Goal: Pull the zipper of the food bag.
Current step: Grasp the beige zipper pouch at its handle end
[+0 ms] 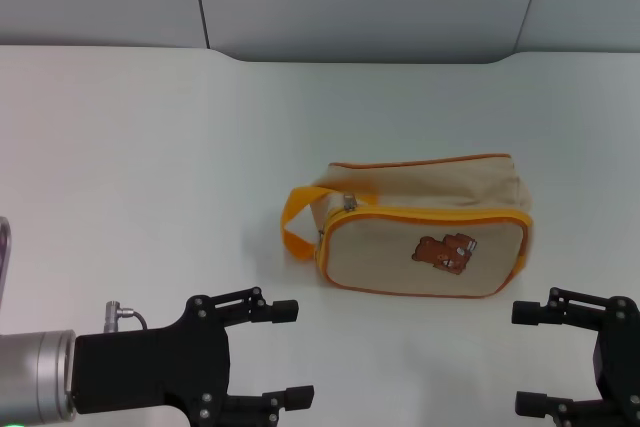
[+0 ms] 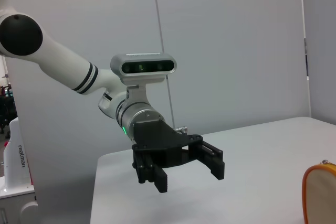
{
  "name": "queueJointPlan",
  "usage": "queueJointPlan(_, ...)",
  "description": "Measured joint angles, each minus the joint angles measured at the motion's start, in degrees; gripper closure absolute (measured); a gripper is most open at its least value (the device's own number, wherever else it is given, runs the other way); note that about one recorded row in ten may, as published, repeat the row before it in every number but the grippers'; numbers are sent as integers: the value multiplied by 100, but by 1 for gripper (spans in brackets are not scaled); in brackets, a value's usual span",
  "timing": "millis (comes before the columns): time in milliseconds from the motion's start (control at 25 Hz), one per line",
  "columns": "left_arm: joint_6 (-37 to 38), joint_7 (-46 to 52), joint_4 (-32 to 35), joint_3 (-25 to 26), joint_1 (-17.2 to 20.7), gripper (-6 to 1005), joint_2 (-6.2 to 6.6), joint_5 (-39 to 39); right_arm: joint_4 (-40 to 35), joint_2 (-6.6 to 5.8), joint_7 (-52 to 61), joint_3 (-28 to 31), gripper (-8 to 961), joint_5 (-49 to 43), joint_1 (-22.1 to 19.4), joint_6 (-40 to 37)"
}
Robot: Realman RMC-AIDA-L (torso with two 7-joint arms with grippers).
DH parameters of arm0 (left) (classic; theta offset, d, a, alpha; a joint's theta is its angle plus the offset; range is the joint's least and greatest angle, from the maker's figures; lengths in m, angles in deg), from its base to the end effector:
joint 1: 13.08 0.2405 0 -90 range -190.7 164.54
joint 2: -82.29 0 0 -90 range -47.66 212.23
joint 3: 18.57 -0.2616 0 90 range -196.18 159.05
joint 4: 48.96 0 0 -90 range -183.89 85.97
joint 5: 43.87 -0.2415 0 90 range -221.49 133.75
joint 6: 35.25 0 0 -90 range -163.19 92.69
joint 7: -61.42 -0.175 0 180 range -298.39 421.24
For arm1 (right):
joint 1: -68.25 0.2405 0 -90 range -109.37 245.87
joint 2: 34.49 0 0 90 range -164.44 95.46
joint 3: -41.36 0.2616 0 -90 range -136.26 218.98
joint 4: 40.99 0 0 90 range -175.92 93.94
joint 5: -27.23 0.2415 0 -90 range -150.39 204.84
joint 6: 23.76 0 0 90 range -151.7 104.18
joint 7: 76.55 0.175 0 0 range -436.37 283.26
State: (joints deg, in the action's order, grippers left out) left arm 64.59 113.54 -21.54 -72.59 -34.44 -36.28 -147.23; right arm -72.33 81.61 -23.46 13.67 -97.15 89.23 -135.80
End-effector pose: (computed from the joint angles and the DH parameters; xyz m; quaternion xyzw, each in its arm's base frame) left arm -0.2842 0.2709 -0.0704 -0.9469 -0.0722 -0.3097 0.0472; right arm 0.3198 0.2562 -0.0070 -0.9463 0.0942 0.3008 0.0719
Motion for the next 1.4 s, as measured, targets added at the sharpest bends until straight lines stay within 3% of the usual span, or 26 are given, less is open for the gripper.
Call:
queueJointPlan(440,-369,-117,-131,160,0,184,-49,277,-5,0,-14,54,113,22,-31,-2)
queueJointPlan(560,-941,-667,-900,152,-183,183,-69,1101,2,2,-177,429,113,185,-164,-4)
queueJointPlan(600,-1104,-963,-1234,155,-296,183,-70,1353,25,29,-332,866,112,434,-297,-10)
queueJointPlan(800,-1808,-2385,-2773,191,-959,183,-71,2202,135,81,-441,1569,112,1147,-598,-77)
queueJointPlan(1200,-2867,-2674,-3576,765,-1608,216,-71,2090,460,79,-441,2309,112,1708,-796,-76)
queueJointPlan(1400,-2820,-2707,-3696,1040,-1625,307,-70,1915,462,79,-437,2355,113,1718,-783,-62)
